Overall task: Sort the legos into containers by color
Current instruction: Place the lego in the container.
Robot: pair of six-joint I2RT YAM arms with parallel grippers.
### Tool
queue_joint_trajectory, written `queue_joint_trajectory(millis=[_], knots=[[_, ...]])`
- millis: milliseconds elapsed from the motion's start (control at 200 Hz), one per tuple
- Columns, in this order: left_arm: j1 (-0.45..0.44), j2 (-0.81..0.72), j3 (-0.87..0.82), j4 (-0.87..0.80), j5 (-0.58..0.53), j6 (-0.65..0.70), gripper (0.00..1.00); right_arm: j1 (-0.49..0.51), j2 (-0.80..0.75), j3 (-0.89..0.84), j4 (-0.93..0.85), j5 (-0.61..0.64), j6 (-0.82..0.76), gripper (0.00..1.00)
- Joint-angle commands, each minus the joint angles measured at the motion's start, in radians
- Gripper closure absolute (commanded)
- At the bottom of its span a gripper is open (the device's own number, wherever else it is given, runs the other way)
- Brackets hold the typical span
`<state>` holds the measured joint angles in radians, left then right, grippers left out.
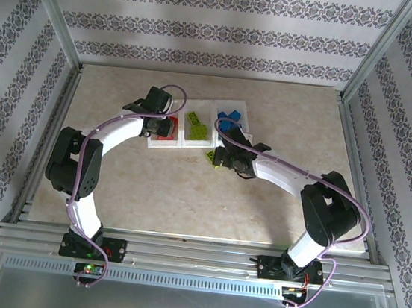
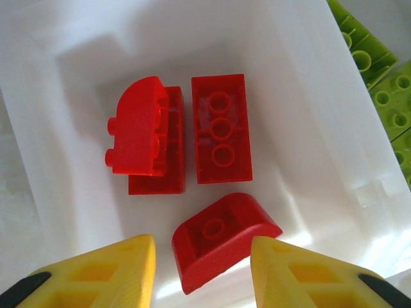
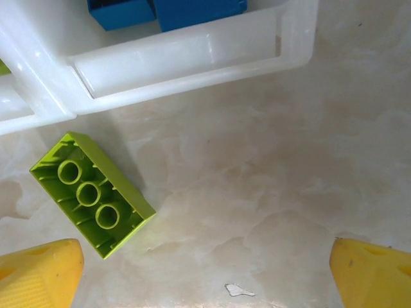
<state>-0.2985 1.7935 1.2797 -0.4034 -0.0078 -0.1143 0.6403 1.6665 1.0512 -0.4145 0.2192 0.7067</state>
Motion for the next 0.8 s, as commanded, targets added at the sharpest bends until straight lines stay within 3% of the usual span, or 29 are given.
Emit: queue_joint_trajectory(millis=[0, 225, 350, 430, 535, 795], knots=[[0.012, -0.063, 0.015, -0.030, 0.010, -0.023, 0.55, 0.021, 0.022, 0.033, -0.007, -0.021, -0.016, 0.02], [0.012, -0.187, -0.014, -0.028, 0.034, -0.046, 0.43, 0.042, 0.061, 0.055, -0.007, -0.040, -0.041, 0.04], [0.012, -0.253, -0.045, -0.009, 0.026, -0.069, 0.31, 0.052, 0.099, 0.082, -0.007, -0.041, -0.069, 0.07], [0.012, -0.294, -0.076, 0.017, 0.013, -0.084, 0.21, 0.056, 0.126, 0.099, -0.007, -0.044, -0.087, 0.09], [0.014, -0.346, -0.118, 0.049, -0.018, -0.102, 0.00, 0.058, 0.153, 0.121, -0.005, -0.043, -0.115, 0.12], [0.025, -0.460, -0.233, 0.139, -0.120, -0.170, 0.00, 0.063, 0.210, 0.174, 0.000, -0.028, -0.180, 0.25]])
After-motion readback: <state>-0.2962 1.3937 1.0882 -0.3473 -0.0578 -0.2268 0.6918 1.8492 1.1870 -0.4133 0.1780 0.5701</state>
